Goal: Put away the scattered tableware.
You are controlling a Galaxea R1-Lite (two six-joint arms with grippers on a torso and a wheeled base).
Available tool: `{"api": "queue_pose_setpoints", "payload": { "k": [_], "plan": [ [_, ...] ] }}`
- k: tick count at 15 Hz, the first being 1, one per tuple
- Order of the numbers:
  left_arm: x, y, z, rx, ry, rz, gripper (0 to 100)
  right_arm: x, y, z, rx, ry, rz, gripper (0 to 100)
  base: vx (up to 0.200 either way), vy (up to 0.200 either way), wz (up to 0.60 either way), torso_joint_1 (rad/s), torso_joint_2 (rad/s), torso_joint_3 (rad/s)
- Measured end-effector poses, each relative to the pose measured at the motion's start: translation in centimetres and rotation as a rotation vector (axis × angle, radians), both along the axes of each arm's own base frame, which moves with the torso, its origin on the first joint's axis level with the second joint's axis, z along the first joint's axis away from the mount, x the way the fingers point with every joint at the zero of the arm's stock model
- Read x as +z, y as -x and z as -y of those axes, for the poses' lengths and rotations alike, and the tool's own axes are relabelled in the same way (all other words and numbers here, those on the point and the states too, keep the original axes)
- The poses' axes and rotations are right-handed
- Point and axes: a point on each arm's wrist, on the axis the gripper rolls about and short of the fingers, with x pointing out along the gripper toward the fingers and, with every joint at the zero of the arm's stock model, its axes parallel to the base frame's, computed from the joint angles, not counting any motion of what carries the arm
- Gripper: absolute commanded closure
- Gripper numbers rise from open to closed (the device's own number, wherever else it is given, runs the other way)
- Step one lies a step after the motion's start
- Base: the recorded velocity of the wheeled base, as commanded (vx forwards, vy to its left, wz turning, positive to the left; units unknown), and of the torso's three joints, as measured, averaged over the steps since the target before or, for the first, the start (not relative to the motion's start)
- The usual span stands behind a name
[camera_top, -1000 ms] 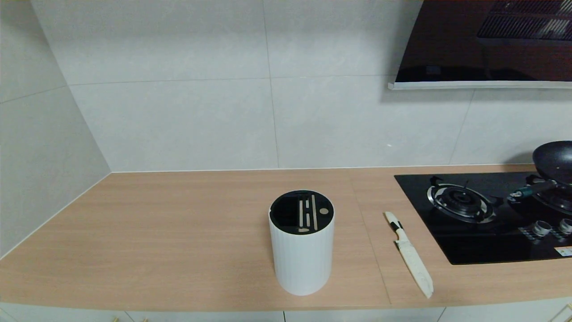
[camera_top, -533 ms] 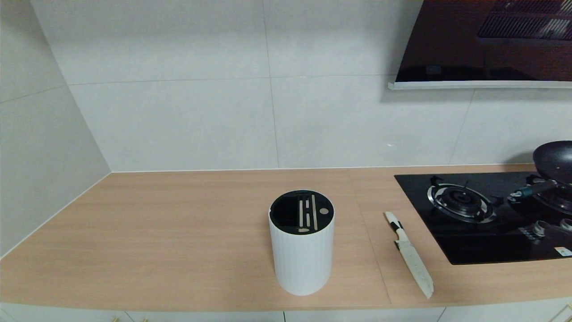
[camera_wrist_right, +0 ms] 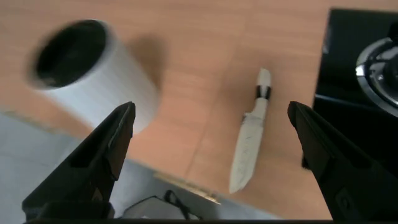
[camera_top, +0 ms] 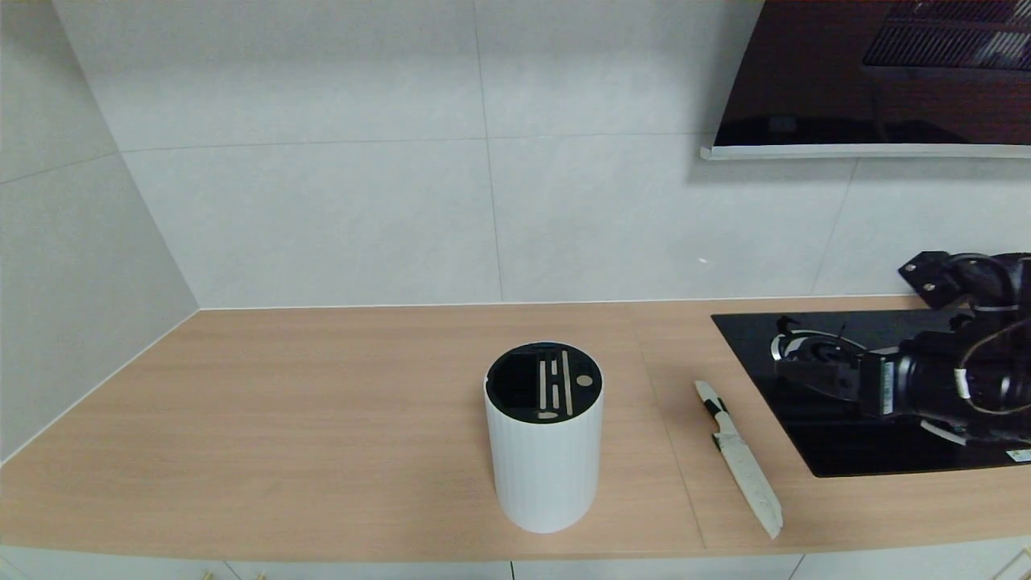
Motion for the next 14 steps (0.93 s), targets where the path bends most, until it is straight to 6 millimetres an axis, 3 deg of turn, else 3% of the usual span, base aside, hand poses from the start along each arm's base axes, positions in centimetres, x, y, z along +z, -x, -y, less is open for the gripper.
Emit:
{"api": "queue_pose_setpoints", "payload": {
  "k": [6, 14],
  "plan": [
    [0.0, 0.0, 0.0, 0.0, 0.0, 0.0, 0, -7.1, -5.9, -1.5, -0.133, 0.113, -0.084, 0, 0.0, 0.0, 0.0, 0.0, 0.0, 0.0],
    [0.0, 0.0, 0.0, 0.0, 0.0, 0.0, 0, -16.0, -9.7, -3.2, -0.221, 0.196, -0.116, 0, 0.0, 0.0, 0.0, 0.0, 0.0, 0.0]
  ]
}}
